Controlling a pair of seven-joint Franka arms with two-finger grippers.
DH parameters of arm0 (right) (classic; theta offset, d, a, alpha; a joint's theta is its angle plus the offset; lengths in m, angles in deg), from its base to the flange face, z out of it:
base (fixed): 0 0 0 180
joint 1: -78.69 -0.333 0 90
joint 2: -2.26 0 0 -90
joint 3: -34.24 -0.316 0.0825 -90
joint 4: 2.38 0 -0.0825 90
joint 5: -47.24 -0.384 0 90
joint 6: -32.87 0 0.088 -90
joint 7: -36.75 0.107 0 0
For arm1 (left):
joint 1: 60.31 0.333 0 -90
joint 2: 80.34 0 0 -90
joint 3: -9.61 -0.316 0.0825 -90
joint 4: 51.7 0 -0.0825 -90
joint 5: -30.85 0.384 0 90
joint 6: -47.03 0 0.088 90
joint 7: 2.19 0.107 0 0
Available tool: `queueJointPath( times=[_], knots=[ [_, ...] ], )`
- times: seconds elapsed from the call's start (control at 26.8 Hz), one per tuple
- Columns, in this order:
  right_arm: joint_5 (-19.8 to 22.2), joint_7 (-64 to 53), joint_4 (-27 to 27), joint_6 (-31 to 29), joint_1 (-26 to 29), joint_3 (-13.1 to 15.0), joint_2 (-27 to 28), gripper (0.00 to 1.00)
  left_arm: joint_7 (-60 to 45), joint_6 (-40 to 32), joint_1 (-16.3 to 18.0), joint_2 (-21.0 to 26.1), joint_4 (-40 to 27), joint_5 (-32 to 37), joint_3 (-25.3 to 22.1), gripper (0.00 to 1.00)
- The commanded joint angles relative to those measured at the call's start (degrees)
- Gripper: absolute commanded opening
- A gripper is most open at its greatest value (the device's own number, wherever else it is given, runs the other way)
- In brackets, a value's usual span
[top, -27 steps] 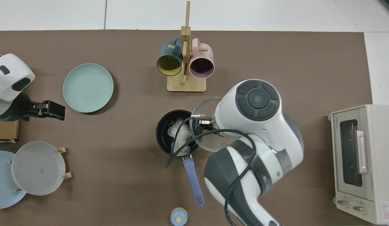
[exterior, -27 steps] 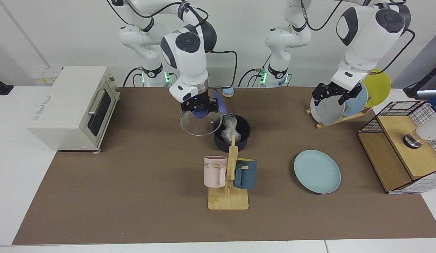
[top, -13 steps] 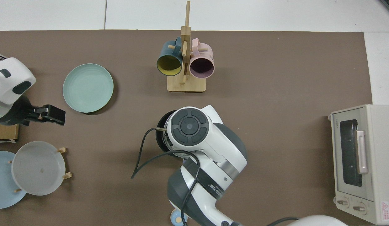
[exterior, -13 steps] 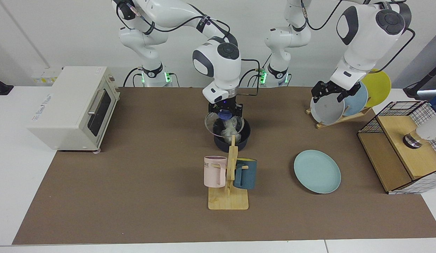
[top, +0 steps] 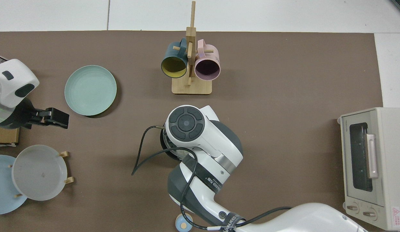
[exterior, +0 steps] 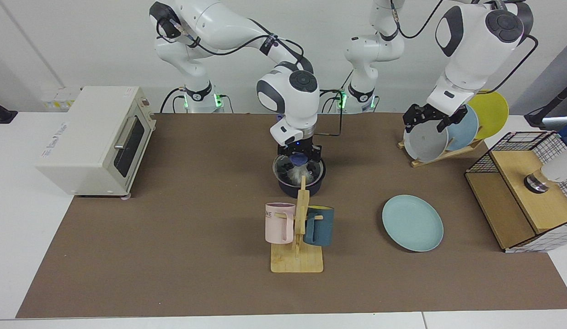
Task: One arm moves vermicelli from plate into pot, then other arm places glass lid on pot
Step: 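Lower the glass lid onto the black pot with the right gripper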
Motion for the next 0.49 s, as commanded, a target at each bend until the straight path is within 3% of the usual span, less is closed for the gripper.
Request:
queueJointPath(
  times=[0.0, 0.45],
  knots=[
    [0.9, 3.2, 1.3, -1.1, 0.0, -1.0, 1.5, 0.00, 0.6, -0.3, 0.4, -1.1, 0.1, -0.3, 0.2, 1.00],
    [-1.2, 2.9, 2.4, -0.3, 0.0, -1.0, 2.9, 0.00, 0.6, -0.3, 1.0, -1.8, 0.1, -0.3, 0.2, 1.00]
  ],
)
